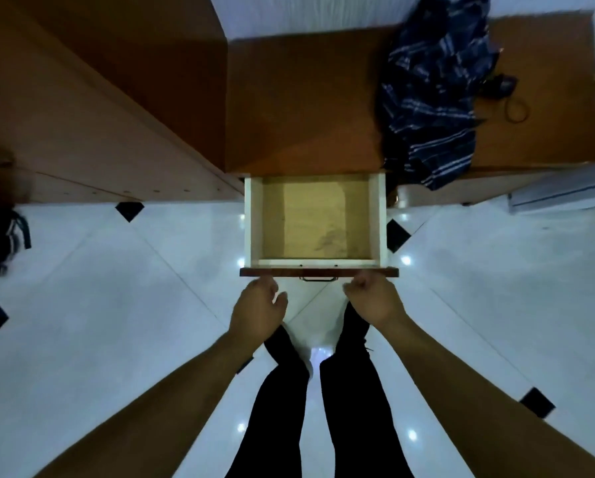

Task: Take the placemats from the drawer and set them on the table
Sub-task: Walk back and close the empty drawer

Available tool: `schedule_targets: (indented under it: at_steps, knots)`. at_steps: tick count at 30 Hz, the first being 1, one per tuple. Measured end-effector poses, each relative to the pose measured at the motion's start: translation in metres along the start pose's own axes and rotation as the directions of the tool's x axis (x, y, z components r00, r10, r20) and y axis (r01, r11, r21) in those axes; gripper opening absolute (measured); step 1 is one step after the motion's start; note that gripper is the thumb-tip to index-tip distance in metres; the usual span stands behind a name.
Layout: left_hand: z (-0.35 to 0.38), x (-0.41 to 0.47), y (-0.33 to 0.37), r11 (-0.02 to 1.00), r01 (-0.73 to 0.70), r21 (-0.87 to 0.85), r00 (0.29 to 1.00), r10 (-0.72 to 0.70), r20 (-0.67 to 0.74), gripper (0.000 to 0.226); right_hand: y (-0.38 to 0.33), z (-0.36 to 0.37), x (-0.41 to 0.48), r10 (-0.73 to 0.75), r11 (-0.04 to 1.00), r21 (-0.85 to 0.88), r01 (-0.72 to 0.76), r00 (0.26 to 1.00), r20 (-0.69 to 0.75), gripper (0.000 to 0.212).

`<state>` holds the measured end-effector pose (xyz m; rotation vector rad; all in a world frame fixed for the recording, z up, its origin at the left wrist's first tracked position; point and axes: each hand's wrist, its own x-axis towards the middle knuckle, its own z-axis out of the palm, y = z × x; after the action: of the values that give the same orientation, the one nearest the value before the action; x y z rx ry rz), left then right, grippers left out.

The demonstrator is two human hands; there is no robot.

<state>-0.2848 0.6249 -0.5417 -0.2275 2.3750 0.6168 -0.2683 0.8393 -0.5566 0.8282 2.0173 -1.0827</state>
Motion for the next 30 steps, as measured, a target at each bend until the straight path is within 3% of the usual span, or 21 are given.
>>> schedule_targets:
  at_steps: [3,5,8,12,18,30]
  knots:
    - [0.044,0.025,-0.025,0.951,0.278,-0.136,0.957,-0.262,0.126,0.024,0.03,0.03,0.034,0.284,0.864,0.373,-0.337,0.94,0.191,0.013]
    - [0.062,0.044,-0.036,0.907,0.384,-0.175,0.919,-0.357,0.166,0.027,0.041,0.043,0.054,0.359,0.763,0.484,-0.428,0.904,0.233,0.016]
    - [0.083,0.076,-0.05,0.824,0.465,-0.324,0.885,-0.445,0.137,0.018,0.048,0.055,0.084,0.404,0.689,0.573,-0.444,0.892,0.205,0.016]
    - [0.093,0.097,-0.045,0.773,0.421,-0.474,0.888,-0.458,0.041,0.021,0.049,0.062,0.109,0.448,0.579,0.691,-0.433,0.877,0.174,0.019]
    - [0.103,0.101,-0.036,0.777,0.369,-0.51,0.889,-0.455,-0.05,0.03,0.038,0.066,0.118,0.473,0.559,0.748,-0.358,0.879,0.067,0.013]
    - [0.069,0.179,0.005,0.809,0.218,-0.546,0.899,-0.385,-0.211,0.024,-0.021,0.031,0.177,0.343,0.629,0.749,-0.209,0.939,-0.027,0.015]
